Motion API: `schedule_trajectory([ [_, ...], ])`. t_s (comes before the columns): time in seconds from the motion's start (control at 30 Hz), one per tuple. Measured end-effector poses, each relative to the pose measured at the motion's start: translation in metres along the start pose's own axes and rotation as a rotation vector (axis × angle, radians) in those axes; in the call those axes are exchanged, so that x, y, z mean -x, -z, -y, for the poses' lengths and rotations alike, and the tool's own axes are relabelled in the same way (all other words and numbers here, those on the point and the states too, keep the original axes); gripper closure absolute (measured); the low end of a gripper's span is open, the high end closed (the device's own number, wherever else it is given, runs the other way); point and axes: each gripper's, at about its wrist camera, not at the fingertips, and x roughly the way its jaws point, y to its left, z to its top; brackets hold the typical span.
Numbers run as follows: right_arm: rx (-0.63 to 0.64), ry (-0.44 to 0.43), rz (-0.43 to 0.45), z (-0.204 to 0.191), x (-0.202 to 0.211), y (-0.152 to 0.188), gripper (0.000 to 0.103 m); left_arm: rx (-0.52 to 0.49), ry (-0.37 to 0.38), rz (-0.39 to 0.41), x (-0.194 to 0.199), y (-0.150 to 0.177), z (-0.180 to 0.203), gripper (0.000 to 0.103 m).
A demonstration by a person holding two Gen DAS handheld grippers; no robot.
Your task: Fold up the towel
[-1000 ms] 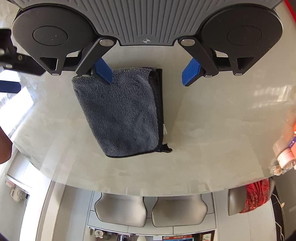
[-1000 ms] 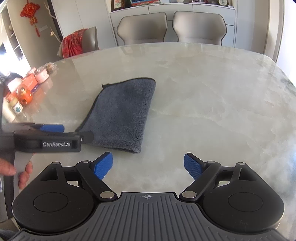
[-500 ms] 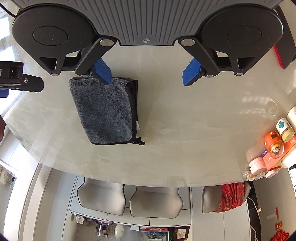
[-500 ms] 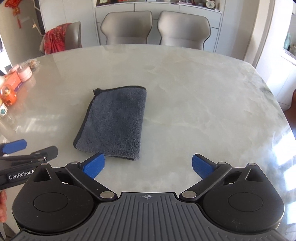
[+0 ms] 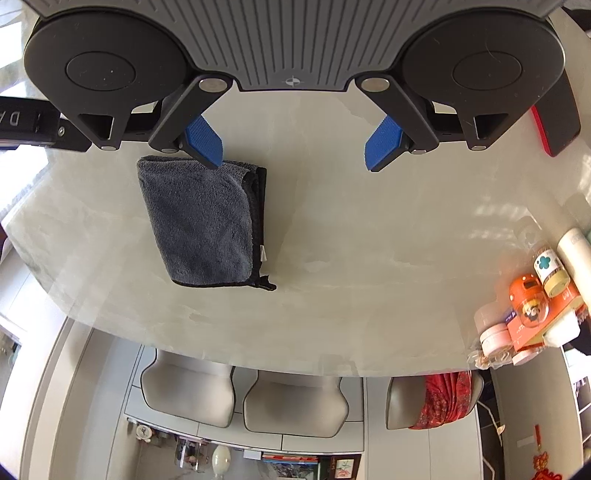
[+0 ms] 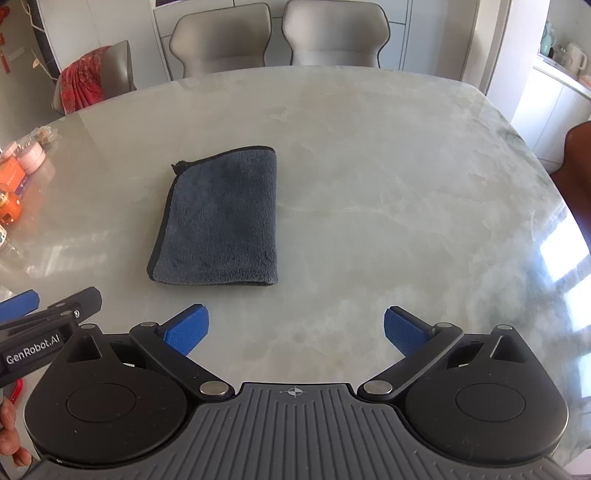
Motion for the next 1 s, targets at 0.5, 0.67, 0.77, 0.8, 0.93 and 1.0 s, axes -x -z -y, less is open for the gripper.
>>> schedule_trajectory([
  [0.5,0.004,0.005,-0.014,-0.0075,0.0005,0.0020,0.001,-0.022,-0.037,-0.052,-0.0047,0.0053,0.0003,0.014],
  [0.67,0.004,0.003,-0.023,-0.0077,-0.0014,0.0022,0.001,-0.031,-0.045,-0.057,-0.0054,0.0057,0.0009,0.008],
  [0.77,0.005,0.003,-0.027,-0.0077,-0.0012,0.0026,0.001,-0.024,-0.036,-0.049,-0.0047,0.0055,-0.0010,0.005],
  [0.8,0.004,0.003,-0.029,-0.0075,-0.0013,0.0028,0.001,-0.023,-0.040,-0.050,-0.0050,0.0049,-0.0015,0.004],
  [0.93,0.004,0.001,-0.035,-0.0074,-0.0021,0.0031,0.001,-0.025,-0.053,-0.057,-0.0071,0.0047,-0.0025,0.003],
  [1.0,0.005,-0.001,-0.035,-0.0076,-0.0022,0.0032,0.001,-0.024,-0.053,-0.059,-0.0076,0.0047,-0.0027,0.003],
])
